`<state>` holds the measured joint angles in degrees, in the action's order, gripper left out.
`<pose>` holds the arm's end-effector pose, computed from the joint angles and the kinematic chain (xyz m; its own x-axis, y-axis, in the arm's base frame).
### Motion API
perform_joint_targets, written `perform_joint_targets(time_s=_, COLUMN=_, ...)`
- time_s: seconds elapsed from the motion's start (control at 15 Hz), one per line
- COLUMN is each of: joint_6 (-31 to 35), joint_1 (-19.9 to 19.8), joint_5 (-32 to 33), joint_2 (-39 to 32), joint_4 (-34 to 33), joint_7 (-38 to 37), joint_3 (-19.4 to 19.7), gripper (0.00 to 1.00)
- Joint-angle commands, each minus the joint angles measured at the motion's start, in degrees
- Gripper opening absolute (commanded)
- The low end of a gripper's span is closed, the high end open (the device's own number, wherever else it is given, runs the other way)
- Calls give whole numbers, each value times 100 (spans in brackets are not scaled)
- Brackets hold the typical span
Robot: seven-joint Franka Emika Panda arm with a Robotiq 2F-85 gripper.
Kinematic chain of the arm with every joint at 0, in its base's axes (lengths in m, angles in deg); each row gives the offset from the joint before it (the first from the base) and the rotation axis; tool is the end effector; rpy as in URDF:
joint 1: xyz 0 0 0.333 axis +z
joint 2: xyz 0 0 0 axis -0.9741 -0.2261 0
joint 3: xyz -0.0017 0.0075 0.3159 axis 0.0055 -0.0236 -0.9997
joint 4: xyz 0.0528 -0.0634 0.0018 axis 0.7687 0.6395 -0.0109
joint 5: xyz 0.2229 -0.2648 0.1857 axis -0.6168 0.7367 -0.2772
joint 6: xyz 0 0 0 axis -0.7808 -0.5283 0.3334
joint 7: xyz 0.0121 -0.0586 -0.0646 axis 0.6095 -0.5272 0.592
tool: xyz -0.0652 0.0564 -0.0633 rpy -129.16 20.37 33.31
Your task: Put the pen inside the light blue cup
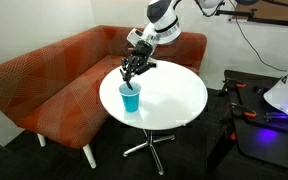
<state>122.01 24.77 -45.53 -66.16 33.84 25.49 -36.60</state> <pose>0.6261 0.0734 0.1825 0.0495 0.3545 0.9337 0.9945 -0.1042 -0.0132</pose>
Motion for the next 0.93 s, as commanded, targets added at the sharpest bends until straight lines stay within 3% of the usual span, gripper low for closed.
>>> perform_joint_targets(time_s=0.0, joint_6=245, joint_1=320, joint_5=-143, joint_2=-177, joint_4=-315, joint_7=-85, joint_3=101, gripper=3)
perform_joint_targets(time_s=0.47, joint_6=655, joint_1=586, joint_5=-120, joint_2=-311, joint_4=-457, joint_7=-385, joint_3=199, gripper=3)
perform_joint_targets(time_s=0.87, joint_6=1171, joint_1=411, joint_5=-63, joint_2=-348, joint_4=-223, joint_7=-518, joint_3=102, gripper=3)
